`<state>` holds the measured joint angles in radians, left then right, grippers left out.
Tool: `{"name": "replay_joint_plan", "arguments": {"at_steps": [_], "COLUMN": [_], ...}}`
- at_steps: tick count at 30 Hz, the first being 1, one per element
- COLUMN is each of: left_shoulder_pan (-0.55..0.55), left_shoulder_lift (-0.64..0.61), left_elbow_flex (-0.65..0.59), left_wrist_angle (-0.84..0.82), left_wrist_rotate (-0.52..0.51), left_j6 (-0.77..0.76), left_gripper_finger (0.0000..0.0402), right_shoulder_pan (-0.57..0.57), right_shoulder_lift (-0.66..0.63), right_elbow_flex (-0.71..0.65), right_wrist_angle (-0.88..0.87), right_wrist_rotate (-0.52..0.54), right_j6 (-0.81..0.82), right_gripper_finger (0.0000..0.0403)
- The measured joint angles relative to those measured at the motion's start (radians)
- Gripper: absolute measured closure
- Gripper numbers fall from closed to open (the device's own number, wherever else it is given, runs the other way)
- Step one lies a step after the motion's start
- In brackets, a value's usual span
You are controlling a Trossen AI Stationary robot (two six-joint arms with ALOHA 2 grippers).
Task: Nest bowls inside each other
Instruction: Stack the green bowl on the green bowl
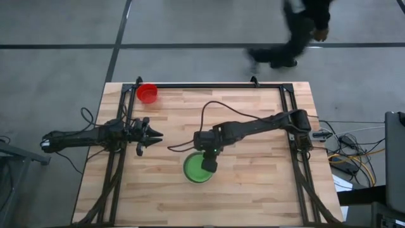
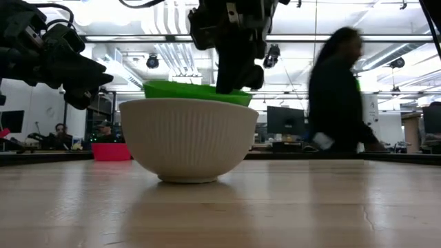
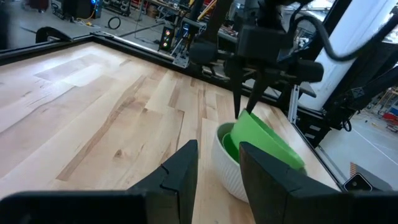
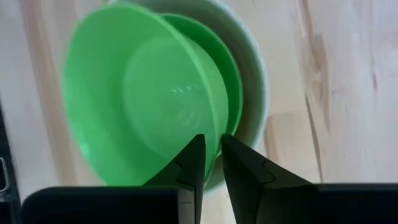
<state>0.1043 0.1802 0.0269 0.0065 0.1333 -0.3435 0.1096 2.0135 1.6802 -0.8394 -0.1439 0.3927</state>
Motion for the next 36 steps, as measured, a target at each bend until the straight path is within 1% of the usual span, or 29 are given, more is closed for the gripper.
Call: {"name": "replay_joint_plan", "arguments": {"at_steps": [5, 8, 13, 18, 20, 29, 36], "left_shoulder_pan": [0.000, 0.000, 0.000, 0.000, 0.000, 0.000, 0.000], "left_shoulder_lift": [0.000, 0.000, 0.000, 0.000, 0.000, 0.000, 0.000], "left_elbow_flex": [0.000, 0.000, 0.000, 0.000, 0.000, 0.000, 0.000], "left_wrist_angle": [0.000, 0.000, -0.001, 0.000, -0.001, 0.000, 0.000], "left_wrist_rotate": [0.000, 0.000, 0.000, 0.000, 0.000, 0.000, 0.000], "left_j6": [0.000, 0.000, 0.000, 0.000, 0.000, 0.000, 0.000], "left_gripper_finger": [0.0280, 0.0280, 0.0280, 0.0280, 0.0280, 0.0280, 0.0280], "right_shoulder_pan": [-0.009, -0.017, -0.024, -0.029, -0.029, -0.031, -0.053], "right_shoulder_lift": [-0.034, -0.048, -0.050, -0.036, -0.032, -0.032, -0.032], "right_elbow_flex": [0.000, 0.000, -0.003, -0.019, -0.025, -0.059, -0.069], "right_wrist_angle": [-0.003, -0.004, -0.009, 0.013, 0.042, 0.056, 0.063], "right_wrist_rotate": [-0.054, -0.065, -0.071, -0.126, -0.131, -0.160, -0.240], "right_j6": [-0.017, -0.034, -0.038, -0.050, -0.051, -0.053, -0.057], "right_gripper_finger": [0.0348, 0.0339, 0.0325, 0.0316, 0.0316, 0.0316, 0.0323]}}
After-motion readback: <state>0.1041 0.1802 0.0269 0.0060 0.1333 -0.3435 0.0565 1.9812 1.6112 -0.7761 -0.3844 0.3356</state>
